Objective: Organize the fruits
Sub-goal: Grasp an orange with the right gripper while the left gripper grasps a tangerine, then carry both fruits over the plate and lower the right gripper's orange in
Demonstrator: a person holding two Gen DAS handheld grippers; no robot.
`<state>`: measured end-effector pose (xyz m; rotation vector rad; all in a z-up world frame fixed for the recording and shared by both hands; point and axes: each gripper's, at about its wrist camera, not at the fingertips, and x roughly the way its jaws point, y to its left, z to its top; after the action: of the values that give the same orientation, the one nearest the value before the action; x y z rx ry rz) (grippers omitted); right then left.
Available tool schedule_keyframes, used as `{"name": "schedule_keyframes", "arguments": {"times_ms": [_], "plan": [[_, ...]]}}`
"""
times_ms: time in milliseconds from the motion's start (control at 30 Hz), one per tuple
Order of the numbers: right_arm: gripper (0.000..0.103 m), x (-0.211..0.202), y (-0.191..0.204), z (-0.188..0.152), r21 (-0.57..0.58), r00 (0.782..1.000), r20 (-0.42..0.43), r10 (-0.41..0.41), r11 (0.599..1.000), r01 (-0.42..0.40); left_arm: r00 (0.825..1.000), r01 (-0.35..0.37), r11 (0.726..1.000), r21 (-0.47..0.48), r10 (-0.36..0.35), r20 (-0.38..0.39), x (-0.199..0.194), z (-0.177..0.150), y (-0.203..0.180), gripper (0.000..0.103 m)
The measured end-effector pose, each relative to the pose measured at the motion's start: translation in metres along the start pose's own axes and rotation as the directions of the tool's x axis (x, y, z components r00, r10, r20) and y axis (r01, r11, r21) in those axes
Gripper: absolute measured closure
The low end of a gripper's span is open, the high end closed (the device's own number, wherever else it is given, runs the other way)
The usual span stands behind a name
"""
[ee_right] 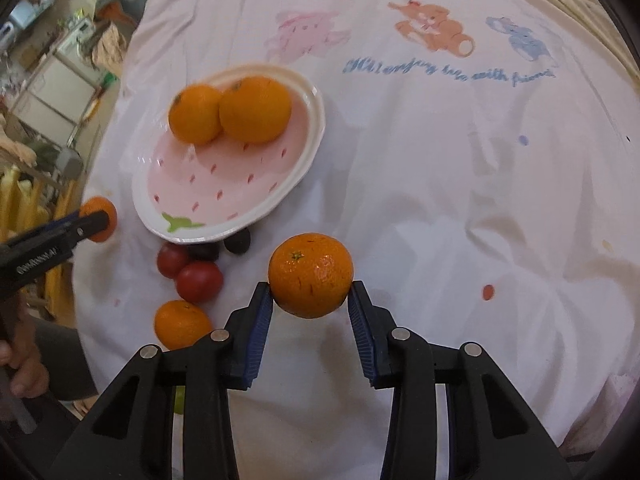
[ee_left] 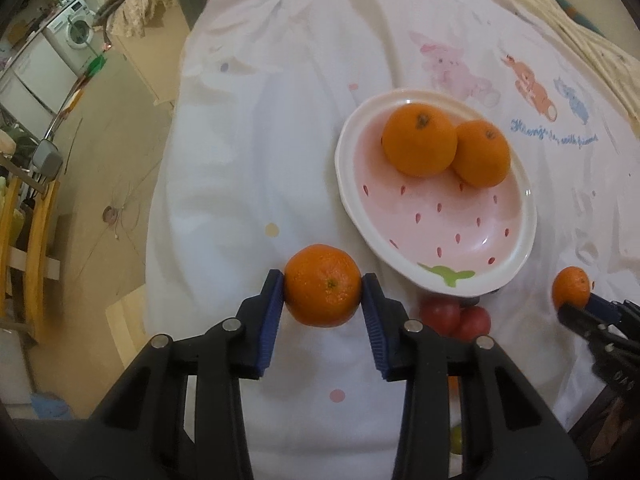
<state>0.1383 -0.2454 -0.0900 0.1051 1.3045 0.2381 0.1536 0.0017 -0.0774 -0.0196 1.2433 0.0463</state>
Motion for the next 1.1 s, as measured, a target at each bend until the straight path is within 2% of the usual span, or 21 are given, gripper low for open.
{"name": "schedule_keyframes", "arguments": {"times_ms": [300, 433, 600, 700, 867, 1100], "plan": [[0.062, -0.036, -0.011, 0.006, 0.052, 0.989, 0.135, 0.060, 0.996, -0.067, 0.996, 0.038, 0.998, -0.052, -0.033, 0.086, -0.024, 0.000, 0.009, 0.068], [0.062, -0.059, -0.015, 0.015, 0.068, 0.964, 0.236, 0.119, 0.988, -0.139, 0.992, 0.101, 0.989, -0.110, -0.092, 0.085, -0.045, 0.005, 0.018, 0.068], [0.062, -0.085, -0.016, 0.022, 0.059, 0.921, 0.344, 0.182, 0.975, -0.215, 0.991, 0.082, 0.995, -0.052, -0.076, 0.112, -0.066, 0.024, 0.008, 0.068], [0.062, -0.092, -0.010, 0.033, 0.009, 0.923, 0.353, 0.153, 0.986, -0.167, 0.989, 0.089, 0.995, -0.041, -0.084, 0.121, -0.072, 0.032, 0.003, 0.068], [0.062, -0.096, -0.017, 0.054, 0.013, 0.910, 0.371, 0.182, 0.979, -0.201, 0.988, 0.080, 0.997, -0.006, -0.079, 0.133, -0.070, 0.049, -0.012, 0.068], [0.062, -0.086, -0.021, 0.083, -0.001, 0.907, 0.374, 0.195, 0.978, -0.209, 0.988, 0.083, 0.996, 0.024, -0.086, 0.125, -0.055, 0.069, -0.026, 0.068]]}}
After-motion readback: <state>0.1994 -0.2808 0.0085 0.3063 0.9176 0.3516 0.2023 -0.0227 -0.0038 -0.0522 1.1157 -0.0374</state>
